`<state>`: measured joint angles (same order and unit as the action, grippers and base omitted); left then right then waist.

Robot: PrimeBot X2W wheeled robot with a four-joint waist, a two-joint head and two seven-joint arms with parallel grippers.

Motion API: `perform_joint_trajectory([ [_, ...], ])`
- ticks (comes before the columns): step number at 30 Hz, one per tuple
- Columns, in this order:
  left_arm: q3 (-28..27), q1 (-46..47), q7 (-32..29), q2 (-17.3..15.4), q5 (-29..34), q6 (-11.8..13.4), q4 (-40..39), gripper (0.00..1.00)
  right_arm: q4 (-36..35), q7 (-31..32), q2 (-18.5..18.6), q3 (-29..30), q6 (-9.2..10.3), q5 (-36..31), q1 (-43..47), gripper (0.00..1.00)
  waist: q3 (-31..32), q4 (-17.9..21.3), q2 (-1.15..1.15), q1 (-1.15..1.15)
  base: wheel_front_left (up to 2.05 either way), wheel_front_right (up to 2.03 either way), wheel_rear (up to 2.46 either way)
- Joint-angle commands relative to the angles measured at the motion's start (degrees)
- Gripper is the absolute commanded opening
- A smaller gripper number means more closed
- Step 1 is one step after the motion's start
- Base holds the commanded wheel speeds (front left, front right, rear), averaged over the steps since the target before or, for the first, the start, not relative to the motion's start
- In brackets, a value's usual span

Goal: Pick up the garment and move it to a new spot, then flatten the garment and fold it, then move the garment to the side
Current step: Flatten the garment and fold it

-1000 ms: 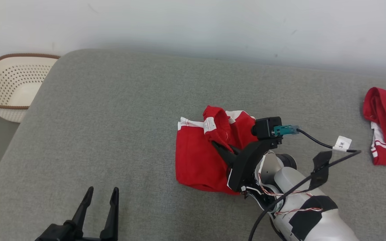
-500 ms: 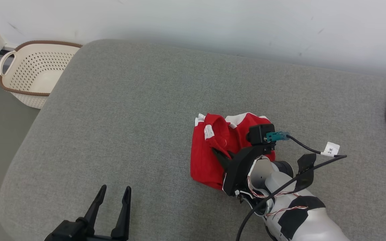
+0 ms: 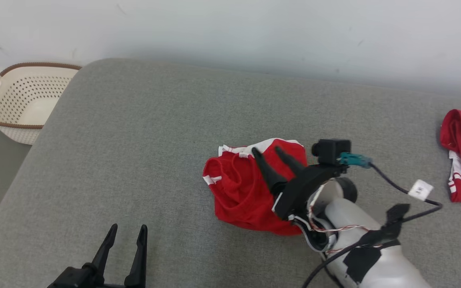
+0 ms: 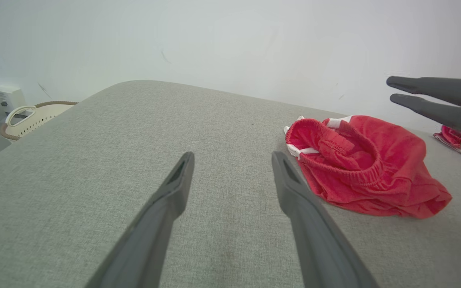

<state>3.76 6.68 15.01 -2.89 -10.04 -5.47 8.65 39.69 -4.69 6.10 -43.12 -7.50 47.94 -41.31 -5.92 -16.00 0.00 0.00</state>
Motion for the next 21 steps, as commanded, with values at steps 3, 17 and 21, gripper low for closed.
perform_joint_trajectory([
  [3,-0.7,-1.1,0.2,0.0,0.9,-0.1,-0.4,1.00,-1.6,-1.8,2.4,1.7,0.02,-1.2,1.3,1.00,0.4,1.1,0.00,0.00,0.00,0.00,0.00],
  [17,-3.2,-2.7,0.2,0.0,1.4,-0.2,-2.1,1.00,-2.6,-1.6,6.2,12.8,0.02,-8.1,5.6,1.00,0.7,3.2,0.00,0.00,0.00,0.00,0.00],
  [21,-3.4,-2.2,0.2,0.0,1.5,-0.4,-2.2,1.00,-2.4,0.3,4.9,14.2,0.02,-9.5,6.5,1.00,0.4,3.3,0.00,0.00,0.00,0.00,0.00],
])
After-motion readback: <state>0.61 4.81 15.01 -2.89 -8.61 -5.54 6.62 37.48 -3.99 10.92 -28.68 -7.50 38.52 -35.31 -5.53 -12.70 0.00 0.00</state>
